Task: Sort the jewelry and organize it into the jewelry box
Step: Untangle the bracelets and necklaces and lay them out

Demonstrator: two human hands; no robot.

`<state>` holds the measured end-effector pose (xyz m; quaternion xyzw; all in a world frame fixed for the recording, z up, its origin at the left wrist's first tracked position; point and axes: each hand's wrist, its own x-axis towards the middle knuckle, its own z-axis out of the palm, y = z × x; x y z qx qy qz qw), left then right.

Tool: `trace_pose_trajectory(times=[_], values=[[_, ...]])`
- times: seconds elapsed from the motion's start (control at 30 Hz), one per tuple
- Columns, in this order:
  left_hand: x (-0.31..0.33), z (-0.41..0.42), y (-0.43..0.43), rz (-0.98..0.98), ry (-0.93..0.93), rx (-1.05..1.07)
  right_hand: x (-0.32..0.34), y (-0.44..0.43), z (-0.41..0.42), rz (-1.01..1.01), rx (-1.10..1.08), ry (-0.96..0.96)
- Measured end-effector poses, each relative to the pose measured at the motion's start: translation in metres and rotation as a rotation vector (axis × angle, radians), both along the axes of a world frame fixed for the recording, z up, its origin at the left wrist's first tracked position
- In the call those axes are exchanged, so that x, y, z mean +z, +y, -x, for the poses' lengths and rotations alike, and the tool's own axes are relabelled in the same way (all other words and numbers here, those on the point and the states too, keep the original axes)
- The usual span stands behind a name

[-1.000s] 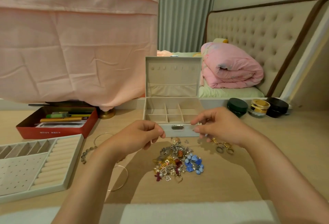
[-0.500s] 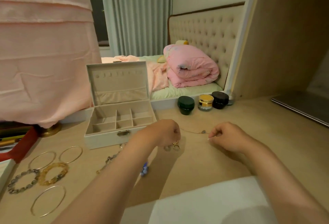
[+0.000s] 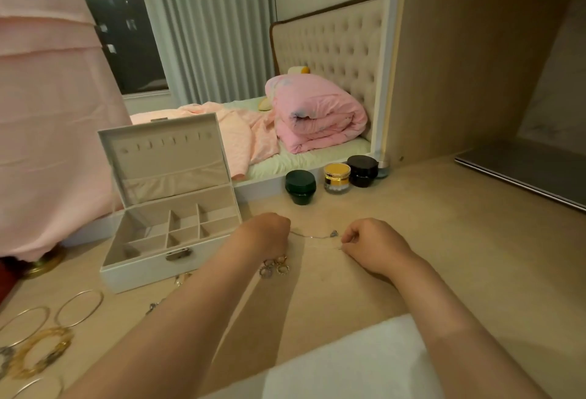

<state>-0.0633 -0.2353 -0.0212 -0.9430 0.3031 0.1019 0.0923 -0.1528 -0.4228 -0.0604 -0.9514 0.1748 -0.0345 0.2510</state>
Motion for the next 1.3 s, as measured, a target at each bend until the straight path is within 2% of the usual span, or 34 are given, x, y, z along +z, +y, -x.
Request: trace_pose_trajectory(times=[0.1,0.3,0.43,0.53,0.7,0.83,0.97,1.17,1.3], values=[[0.0,0.001,0.005,0.062,0.03,-0.006,0.004,0.003,0.003,0.02,0.007,0.003],[0.008,0.017,0.035,0.491,0.054,-0.058,0.026,0.032,0.013,0.076,0.079,-0.078],[0.015,0.043,0.095,0.649,0.128,0.003,0.043,0.078,0.014,-0.052,0.211,-0.146],[0.013,0.053,0.145,0.682,0.155,0.101,0.051,0.12,0.006,-0.078,0.364,-0.128],[0.0,0.059,0.216,0.762,0.097,0.301,0.048,0.193,-0.007,-0.067,0.595,-0.081],[-0.02,0.064,0.245,0.729,0.096,0.377,0.044,0.23,-0.017,0.012,0.734,-0.024],[-0.031,0.061,0.264,0.672,0.07,0.386,0.04,0.253,-0.032,0.127,0.767,0.016],[-0.041,0.052,0.268,0.688,0.071,0.38,0.026,0.273,-0.042,0.364,0.761,-0.017],[-0.047,0.047,0.265,0.701,0.045,0.404,0.02,0.276,-0.045,0.354,0.783,-0.029]])
